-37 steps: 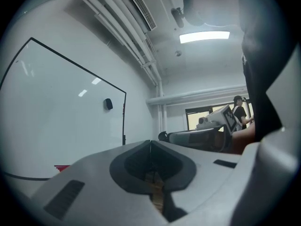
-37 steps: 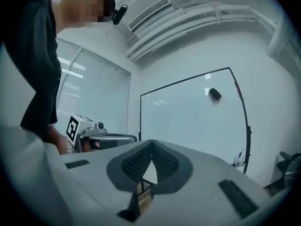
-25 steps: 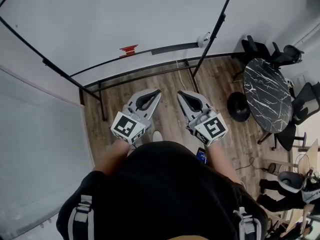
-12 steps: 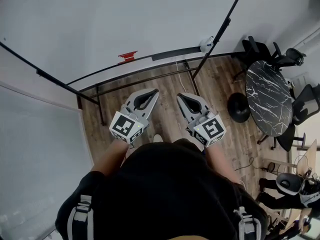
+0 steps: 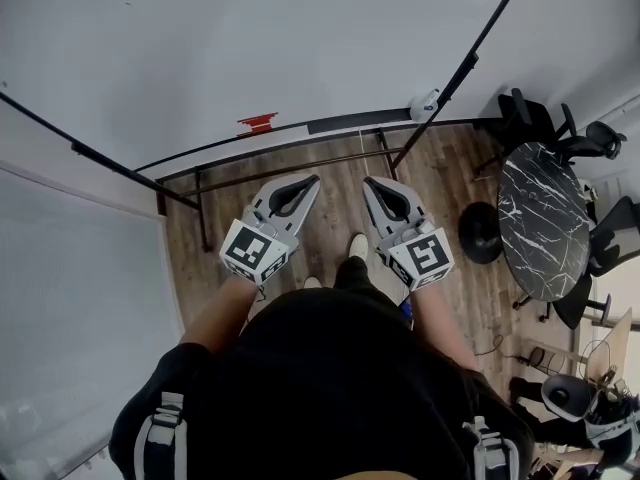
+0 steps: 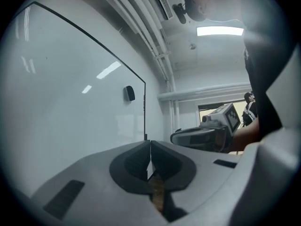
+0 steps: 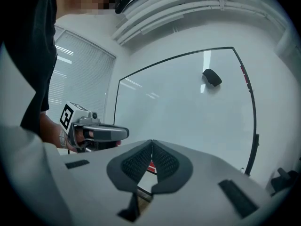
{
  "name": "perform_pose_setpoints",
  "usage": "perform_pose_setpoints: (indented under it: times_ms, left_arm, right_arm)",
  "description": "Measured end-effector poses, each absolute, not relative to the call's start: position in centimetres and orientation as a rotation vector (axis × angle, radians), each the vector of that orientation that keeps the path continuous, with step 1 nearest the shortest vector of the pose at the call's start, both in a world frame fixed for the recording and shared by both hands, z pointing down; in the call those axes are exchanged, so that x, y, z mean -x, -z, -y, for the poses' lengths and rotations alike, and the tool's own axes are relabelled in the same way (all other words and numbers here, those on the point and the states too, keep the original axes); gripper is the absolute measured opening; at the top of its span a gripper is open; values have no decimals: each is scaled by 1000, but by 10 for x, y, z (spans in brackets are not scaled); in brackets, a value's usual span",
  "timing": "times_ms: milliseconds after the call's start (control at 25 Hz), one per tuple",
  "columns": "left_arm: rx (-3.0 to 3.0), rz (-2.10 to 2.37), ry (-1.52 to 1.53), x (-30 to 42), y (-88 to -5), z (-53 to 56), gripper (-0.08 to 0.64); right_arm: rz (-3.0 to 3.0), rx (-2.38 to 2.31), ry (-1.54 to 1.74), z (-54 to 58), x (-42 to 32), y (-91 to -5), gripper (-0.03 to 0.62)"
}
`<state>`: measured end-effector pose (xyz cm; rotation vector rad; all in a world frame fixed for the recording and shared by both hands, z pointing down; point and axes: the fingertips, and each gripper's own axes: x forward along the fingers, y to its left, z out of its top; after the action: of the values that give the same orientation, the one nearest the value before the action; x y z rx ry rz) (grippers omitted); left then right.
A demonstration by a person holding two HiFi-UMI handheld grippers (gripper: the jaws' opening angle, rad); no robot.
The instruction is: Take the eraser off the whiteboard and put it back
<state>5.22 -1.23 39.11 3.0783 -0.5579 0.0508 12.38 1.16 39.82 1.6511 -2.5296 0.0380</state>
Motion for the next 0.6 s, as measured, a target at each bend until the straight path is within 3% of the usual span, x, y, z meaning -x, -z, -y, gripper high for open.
perform_pose_setpoints:
  times_ms: [600]
  left_arm:
    - [-3169,719,45,-175,-318,137,5]
  right_arm:
    - [2466,-1696,371,135,-273,-307,-1]
